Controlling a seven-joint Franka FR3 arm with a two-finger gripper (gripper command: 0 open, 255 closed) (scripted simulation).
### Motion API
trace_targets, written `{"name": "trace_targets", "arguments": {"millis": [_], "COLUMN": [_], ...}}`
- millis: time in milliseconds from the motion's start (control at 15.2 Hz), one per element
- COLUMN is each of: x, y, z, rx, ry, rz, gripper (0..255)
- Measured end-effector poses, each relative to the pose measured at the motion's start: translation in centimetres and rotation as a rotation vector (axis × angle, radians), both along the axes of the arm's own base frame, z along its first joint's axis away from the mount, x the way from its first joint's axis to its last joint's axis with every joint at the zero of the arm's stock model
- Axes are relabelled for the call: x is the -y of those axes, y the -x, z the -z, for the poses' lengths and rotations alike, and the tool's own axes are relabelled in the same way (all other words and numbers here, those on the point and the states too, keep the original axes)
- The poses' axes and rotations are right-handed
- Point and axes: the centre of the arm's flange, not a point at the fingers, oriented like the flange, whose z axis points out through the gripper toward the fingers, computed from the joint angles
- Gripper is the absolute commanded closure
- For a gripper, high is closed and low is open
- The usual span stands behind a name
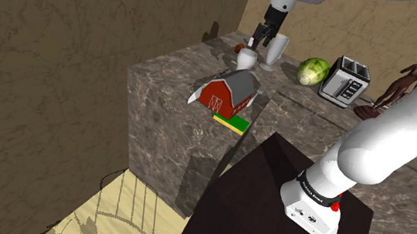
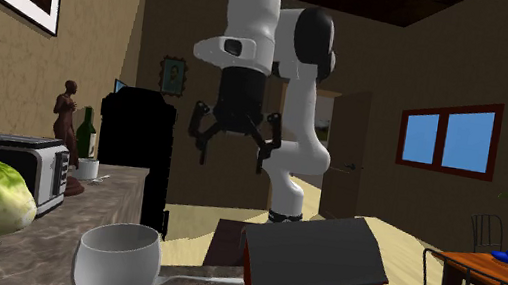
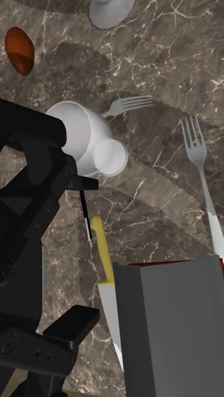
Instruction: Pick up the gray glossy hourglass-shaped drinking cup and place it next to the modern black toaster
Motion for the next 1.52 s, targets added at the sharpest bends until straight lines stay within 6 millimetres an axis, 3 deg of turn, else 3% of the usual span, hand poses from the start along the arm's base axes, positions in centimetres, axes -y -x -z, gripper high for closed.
{"name": "trace_targets", "arguments": {"millis": [726, 1254, 1518], "x": [7.8, 8.3, 8.3], "y": [-9.8, -10.5, -10.5], "z": [7.9, 12.4, 12.7], "rx": [-0.049, -0.053, -0.052], "ry": [-0.039, -0.043, -0.043], "rz": [-0.05, -0.054, -0.054], "gripper": [0, 0, 0]}}
